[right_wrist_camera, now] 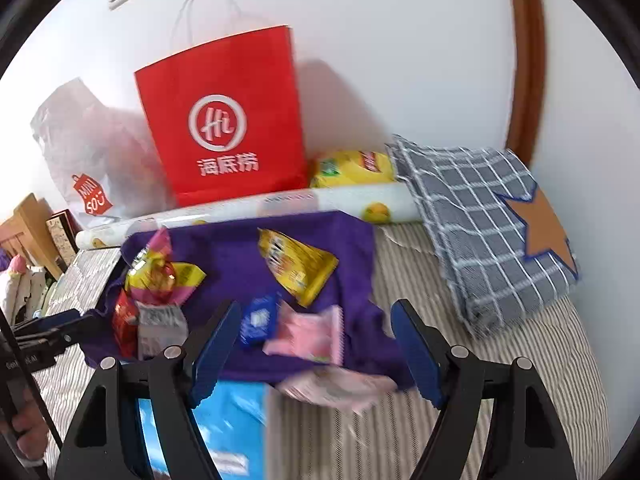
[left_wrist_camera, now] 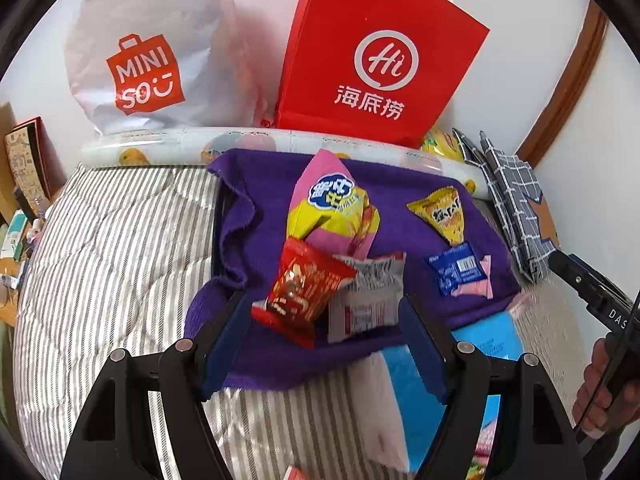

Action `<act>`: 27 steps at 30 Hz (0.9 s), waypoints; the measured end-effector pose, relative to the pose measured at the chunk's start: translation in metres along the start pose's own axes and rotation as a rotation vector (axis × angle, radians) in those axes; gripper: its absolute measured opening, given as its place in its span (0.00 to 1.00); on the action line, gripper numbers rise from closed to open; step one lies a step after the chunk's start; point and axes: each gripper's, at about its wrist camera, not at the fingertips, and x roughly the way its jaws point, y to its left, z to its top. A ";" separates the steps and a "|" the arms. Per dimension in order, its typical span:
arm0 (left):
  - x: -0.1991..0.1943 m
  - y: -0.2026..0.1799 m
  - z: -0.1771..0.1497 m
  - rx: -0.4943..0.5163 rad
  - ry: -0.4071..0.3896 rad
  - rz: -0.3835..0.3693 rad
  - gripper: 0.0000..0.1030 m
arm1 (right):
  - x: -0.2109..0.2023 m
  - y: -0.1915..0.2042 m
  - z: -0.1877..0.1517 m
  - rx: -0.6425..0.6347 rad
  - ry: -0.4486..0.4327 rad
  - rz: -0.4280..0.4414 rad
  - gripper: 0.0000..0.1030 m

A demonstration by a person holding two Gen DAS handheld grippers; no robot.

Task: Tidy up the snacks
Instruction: 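Open right tool to drop blue packet on towel while left tool releases red bag, then grasp the pink wrapped pastry on the bed with right tool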

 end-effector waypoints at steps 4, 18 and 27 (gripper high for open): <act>-0.008 0.000 -0.006 0.002 -0.006 -0.004 0.73 | -0.004 -0.014 -0.017 0.007 0.030 -0.016 0.74; -0.014 -0.008 -0.023 0.033 0.021 0.011 0.73 | 0.025 -0.012 -0.037 0.008 0.106 0.016 0.74; -0.012 -0.001 -0.027 0.019 0.037 0.007 0.73 | 0.050 -0.010 -0.037 0.048 0.159 0.032 0.74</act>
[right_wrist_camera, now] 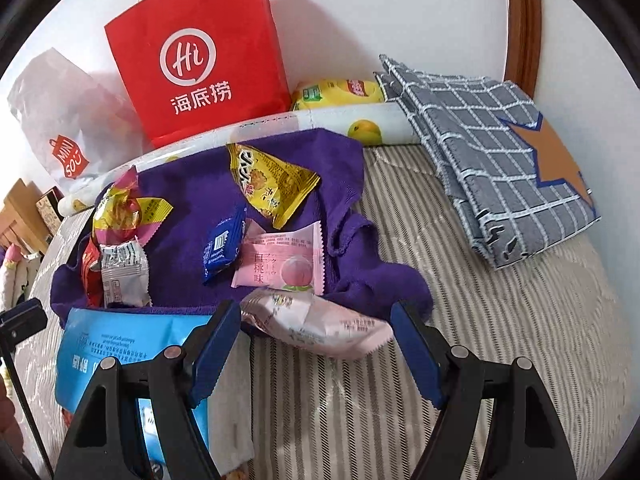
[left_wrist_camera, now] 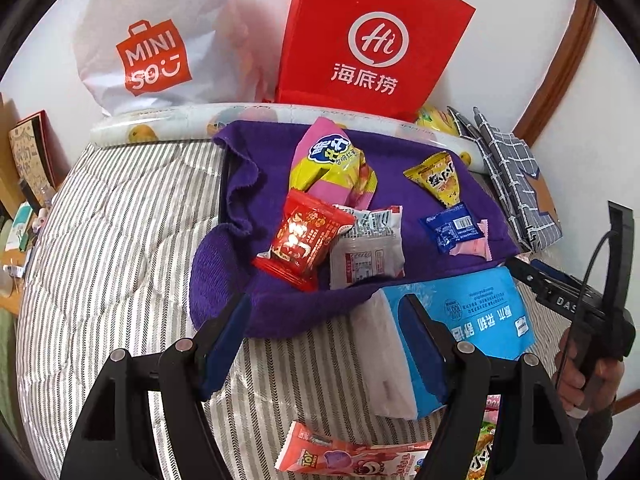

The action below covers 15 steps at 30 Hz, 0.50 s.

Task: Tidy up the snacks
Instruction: 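Grasp the pink wrapped pastry on the bed with right tool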

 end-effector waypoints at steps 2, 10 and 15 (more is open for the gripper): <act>-0.002 0.001 -0.001 -0.002 -0.001 -0.001 0.73 | 0.003 0.001 0.000 0.006 0.012 0.011 0.72; -0.014 0.009 -0.006 -0.019 -0.012 -0.002 0.73 | -0.009 0.005 -0.006 0.001 0.002 0.041 0.56; -0.024 0.014 -0.009 -0.039 -0.026 -0.015 0.73 | -0.021 -0.003 -0.013 0.037 0.013 0.076 0.34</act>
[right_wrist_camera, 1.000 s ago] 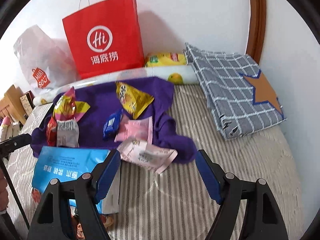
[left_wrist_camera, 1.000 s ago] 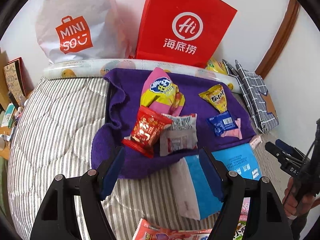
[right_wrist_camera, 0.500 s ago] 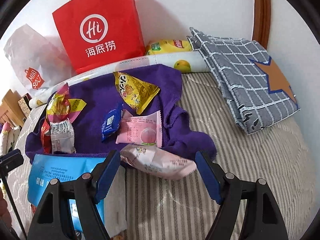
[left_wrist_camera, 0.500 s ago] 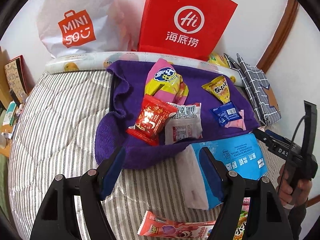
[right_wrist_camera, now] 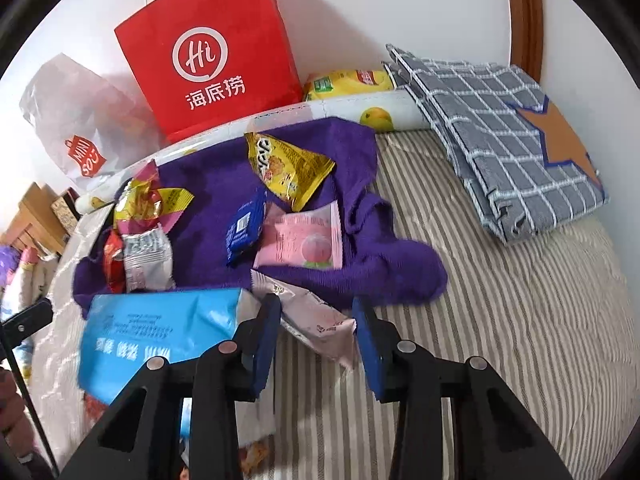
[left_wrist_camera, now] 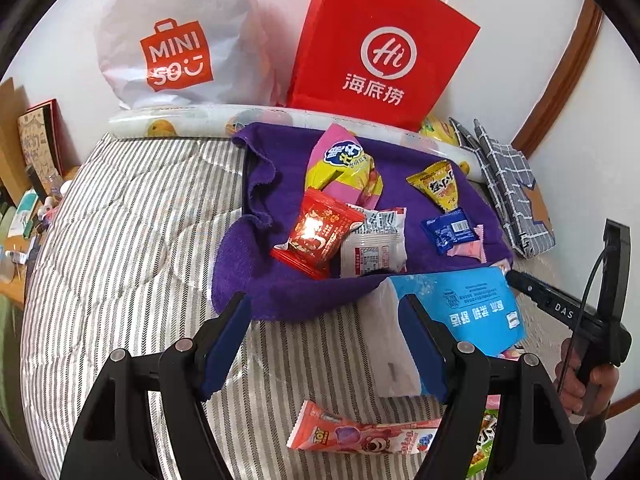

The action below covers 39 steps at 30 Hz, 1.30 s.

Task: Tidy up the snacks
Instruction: 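Grasp the pink wrapped pastry on the bed with right tool, then grasp the pink candy stick with left tool while right tool holds the pastry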

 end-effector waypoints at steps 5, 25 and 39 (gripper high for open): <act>-0.007 -0.001 -0.003 -0.007 -0.008 -0.011 0.73 | -0.016 -0.006 -0.009 0.001 -0.016 -0.026 0.32; -0.005 -0.011 -0.008 0.010 0.002 -0.006 0.73 | -0.004 -0.020 -0.012 -0.069 -0.035 -0.113 0.51; 0.009 -0.009 -0.008 0.036 0.045 0.006 0.73 | 0.030 -0.029 -0.007 -0.039 0.000 -0.110 0.39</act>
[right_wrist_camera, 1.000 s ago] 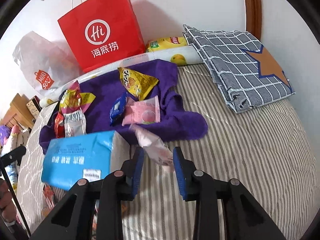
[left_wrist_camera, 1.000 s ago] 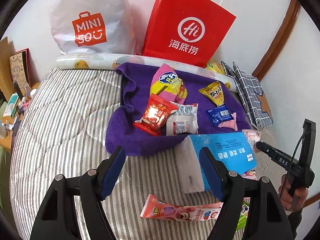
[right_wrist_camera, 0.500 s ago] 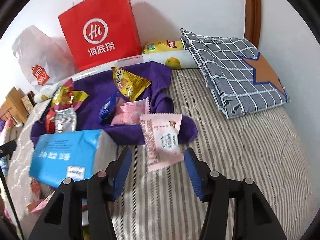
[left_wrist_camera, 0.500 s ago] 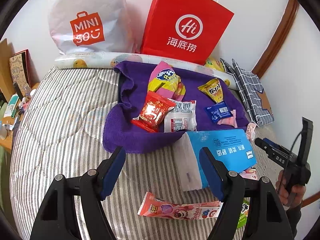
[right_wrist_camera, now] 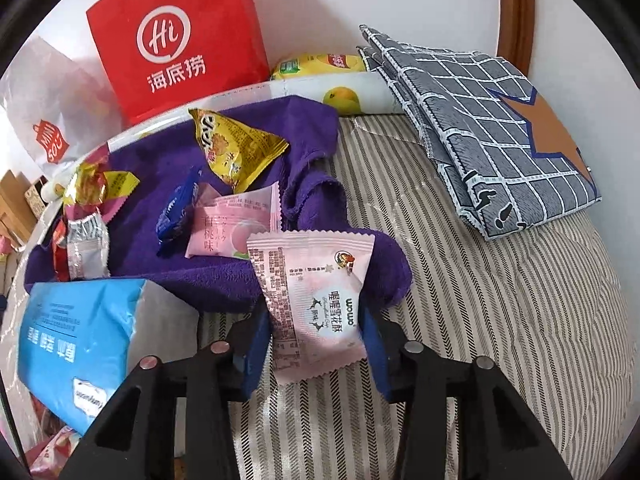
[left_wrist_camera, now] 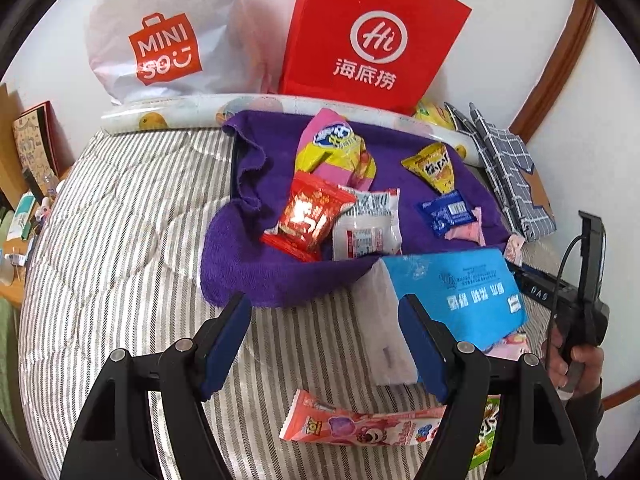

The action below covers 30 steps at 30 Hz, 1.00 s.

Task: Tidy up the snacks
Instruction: 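Grasp the pink candy stick with left tool while right tool holds the pastry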

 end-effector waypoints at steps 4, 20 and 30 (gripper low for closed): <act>0.000 0.003 -0.011 0.008 0.017 0.001 0.73 | -0.017 0.000 -0.005 0.003 -0.016 -0.005 0.39; -0.010 0.005 -0.071 -0.034 0.115 -0.113 0.73 | -0.076 0.018 -0.029 -0.105 -0.072 -0.044 0.39; 0.004 -0.007 -0.083 -0.085 0.156 -0.165 0.73 | -0.090 -0.004 -0.058 -0.075 -0.055 -0.074 0.39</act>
